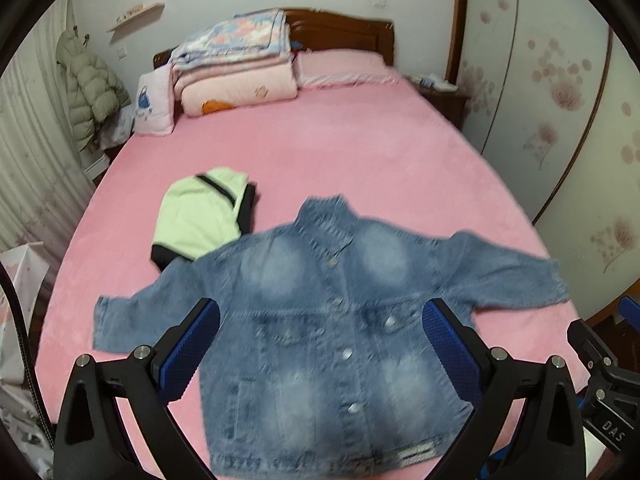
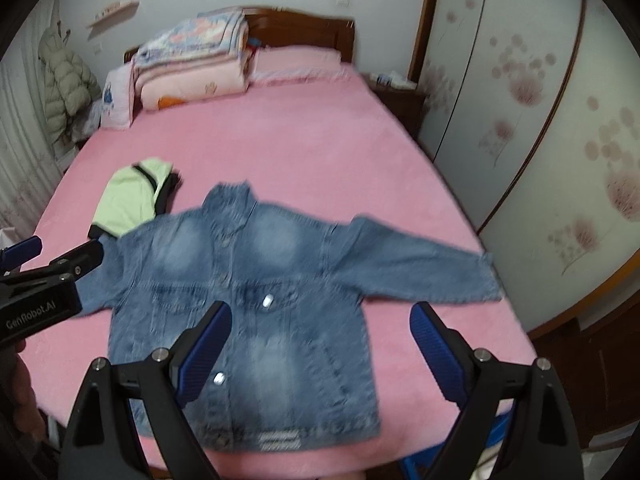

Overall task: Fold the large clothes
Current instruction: 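Grasp the jacket sleeve cuff with the right gripper and lift it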

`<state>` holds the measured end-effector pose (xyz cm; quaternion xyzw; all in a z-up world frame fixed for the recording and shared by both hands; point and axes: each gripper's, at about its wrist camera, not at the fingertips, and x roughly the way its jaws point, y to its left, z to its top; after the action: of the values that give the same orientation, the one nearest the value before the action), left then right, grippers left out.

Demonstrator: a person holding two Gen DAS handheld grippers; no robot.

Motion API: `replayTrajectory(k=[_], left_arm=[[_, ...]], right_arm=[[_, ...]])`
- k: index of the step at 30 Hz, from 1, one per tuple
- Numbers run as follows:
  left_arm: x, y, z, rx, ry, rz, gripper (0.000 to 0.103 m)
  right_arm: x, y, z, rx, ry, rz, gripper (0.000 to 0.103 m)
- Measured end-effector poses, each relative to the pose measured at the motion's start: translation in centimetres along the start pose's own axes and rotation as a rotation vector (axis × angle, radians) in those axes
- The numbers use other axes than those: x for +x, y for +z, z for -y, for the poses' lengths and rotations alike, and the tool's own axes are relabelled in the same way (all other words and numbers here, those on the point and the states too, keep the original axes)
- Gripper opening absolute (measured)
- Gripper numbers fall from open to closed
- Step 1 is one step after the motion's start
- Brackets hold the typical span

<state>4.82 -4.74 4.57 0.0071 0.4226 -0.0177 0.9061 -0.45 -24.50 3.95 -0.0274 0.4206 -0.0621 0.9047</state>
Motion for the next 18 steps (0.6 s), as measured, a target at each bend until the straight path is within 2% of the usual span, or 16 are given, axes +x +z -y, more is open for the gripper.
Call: replayTrajectory(k=[3,7,10,12,15,18], left_arm=[[-0.9,1.5,0.5,-0.042,-0.069,0.078,0.100],[-1.3,3.8,1.4,-0.123,-0.144,0.217,0.101],[0.8,5.7,3.9,-0.111,-0.157,0.228,0.101],[2.5,6.7,5.9,-0.082,-0.152,0.213,0.101],[5.6,7.9,9.6,-0.043,-0.165,0.179,0.101],[9.9,8.9,14.3,-0.008,-0.178,0.106,0.101]], right_arm=[[-0.8,0.7,1.7,0.007,-0.044,0.100,0.091],[-2.3,0.8,5.4,0.089,-0.104,0.302,0.091],[-2.3,0.5,8.8,0.170,-0.089,0.448,0.091],[-0.6,0.8,10.7,0.170,-0.095,0.424,0.091],[3.3,1.4,14.3,0.146,-0.123,0.319,0.091],[6.2,1.1,19.3,0.240,-0.124,0.279,0.091]])
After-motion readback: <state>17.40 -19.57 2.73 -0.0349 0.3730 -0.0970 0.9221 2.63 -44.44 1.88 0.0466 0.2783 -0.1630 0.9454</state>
